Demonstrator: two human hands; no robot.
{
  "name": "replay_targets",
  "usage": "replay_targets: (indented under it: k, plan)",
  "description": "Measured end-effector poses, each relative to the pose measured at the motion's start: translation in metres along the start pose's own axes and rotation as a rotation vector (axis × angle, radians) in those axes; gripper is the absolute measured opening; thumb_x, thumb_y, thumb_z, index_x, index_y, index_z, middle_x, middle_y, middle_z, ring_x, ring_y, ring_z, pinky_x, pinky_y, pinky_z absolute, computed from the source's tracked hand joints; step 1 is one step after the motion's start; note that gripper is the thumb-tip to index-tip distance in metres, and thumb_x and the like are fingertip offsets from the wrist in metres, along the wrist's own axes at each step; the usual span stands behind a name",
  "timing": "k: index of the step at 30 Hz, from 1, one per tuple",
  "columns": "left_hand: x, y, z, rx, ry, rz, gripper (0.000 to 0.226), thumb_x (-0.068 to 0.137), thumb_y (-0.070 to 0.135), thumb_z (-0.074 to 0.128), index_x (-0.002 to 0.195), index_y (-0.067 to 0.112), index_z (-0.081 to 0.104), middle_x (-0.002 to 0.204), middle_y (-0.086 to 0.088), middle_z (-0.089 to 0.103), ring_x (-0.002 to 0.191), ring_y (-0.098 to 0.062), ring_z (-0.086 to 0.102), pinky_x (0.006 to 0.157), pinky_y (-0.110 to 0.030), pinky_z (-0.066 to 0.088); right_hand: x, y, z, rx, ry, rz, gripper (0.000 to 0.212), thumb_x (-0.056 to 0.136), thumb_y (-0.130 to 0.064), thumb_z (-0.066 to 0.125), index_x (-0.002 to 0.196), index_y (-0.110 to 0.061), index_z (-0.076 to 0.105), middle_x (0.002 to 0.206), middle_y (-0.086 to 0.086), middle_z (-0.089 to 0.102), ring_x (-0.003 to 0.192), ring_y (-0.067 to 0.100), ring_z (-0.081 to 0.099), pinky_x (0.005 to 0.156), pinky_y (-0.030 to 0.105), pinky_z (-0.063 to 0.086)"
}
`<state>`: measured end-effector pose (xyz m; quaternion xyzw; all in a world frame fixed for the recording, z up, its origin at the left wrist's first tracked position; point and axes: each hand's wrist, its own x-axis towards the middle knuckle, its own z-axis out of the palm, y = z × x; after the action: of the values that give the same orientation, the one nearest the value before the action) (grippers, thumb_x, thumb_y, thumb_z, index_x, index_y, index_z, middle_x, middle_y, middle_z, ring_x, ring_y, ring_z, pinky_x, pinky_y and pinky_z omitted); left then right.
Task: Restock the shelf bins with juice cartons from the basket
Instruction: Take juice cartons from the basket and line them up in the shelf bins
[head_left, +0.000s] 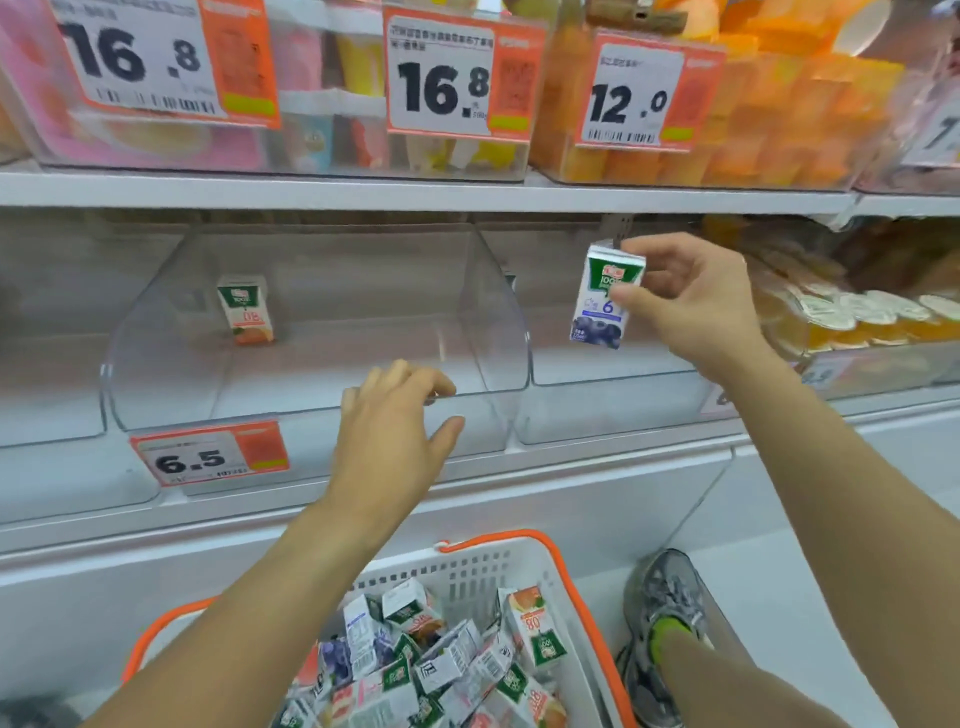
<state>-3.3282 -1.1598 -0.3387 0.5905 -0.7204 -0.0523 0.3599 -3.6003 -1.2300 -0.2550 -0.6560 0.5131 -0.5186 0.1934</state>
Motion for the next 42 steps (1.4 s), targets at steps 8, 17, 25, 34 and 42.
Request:
replay_targets:
  k: [8, 17, 25, 34, 42]
  plan:
    - [0.008, -0.006, 0.010, -0.075, 0.108, -0.034, 0.017, 0.078, 0.020, 0.081, 0.085, 0.029, 0.069, 0.081, 0.018, 0.058, 0.072, -0.003, 0.047, 0.076, -0.033, 0.037, 0.097, 0.056, 0.105, -0.100, -0.227, 0.197, 0.049, 0.075, 0.008, 0.079, 0.121, -0.002, 0.063, 0.121, 0.013, 0.066, 0.100, 0.021, 0.064, 0.086, 0.030, 0.055]
    - [0.010, -0.008, 0.009, -0.122, 0.090, -0.056, 0.016, 0.076, 0.021, 0.083, 0.082, 0.032, 0.072, 0.078, 0.018, 0.063, 0.076, -0.003, 0.055, 0.076, -0.034, 0.046, 0.121, 0.090, 0.129, -0.413, -0.333, 0.131, 0.037, 0.084, -0.009, 0.070, 0.120, -0.016, 0.070, 0.118, 0.008, 0.068, 0.090, 0.011, 0.053, 0.080, 0.016, 0.039]
    - [0.009, -0.011, 0.010, -0.128, 0.095, -0.011, 0.016, 0.078, 0.022, 0.082, 0.086, 0.032, 0.072, 0.082, 0.018, 0.064, 0.079, -0.004, 0.059, 0.082, -0.032, 0.041, 0.110, 0.084, 0.117, -0.317, -0.370, 0.245, 0.045, 0.086, -0.009, 0.072, 0.130, -0.010, 0.062, 0.122, 0.007, 0.065, 0.105, 0.019, 0.061, 0.095, 0.030, 0.050]
    - [-0.013, 0.002, 0.004, -0.164, 0.274, 0.181, 0.008, 0.086, 0.007, 0.072, 0.086, 0.013, 0.067, 0.083, 0.003, 0.062, 0.084, -0.016, 0.052, 0.081, -0.027, 0.040, -0.029, -0.008, 0.020, -0.202, -0.031, -0.060, 0.007, 0.085, -0.018, 0.074, 0.082, -0.024, 0.071, 0.066, -0.011, 0.069, 0.058, 0.006, 0.065, 0.061, 0.015, 0.051]
    - [-0.107, -0.035, 0.059, -0.053, -0.620, -0.018, 0.007, 0.091, 0.018, 0.063, 0.093, 0.016, 0.069, 0.088, 0.005, 0.063, 0.082, -0.014, 0.059, 0.082, -0.038, 0.052, -0.176, 0.024, 0.049, -0.078, -0.687, 0.341, 0.006, 0.087, -0.008, 0.075, 0.091, -0.005, 0.072, 0.075, 0.008, 0.070, 0.065, 0.021, 0.069, 0.060, 0.031, 0.059]
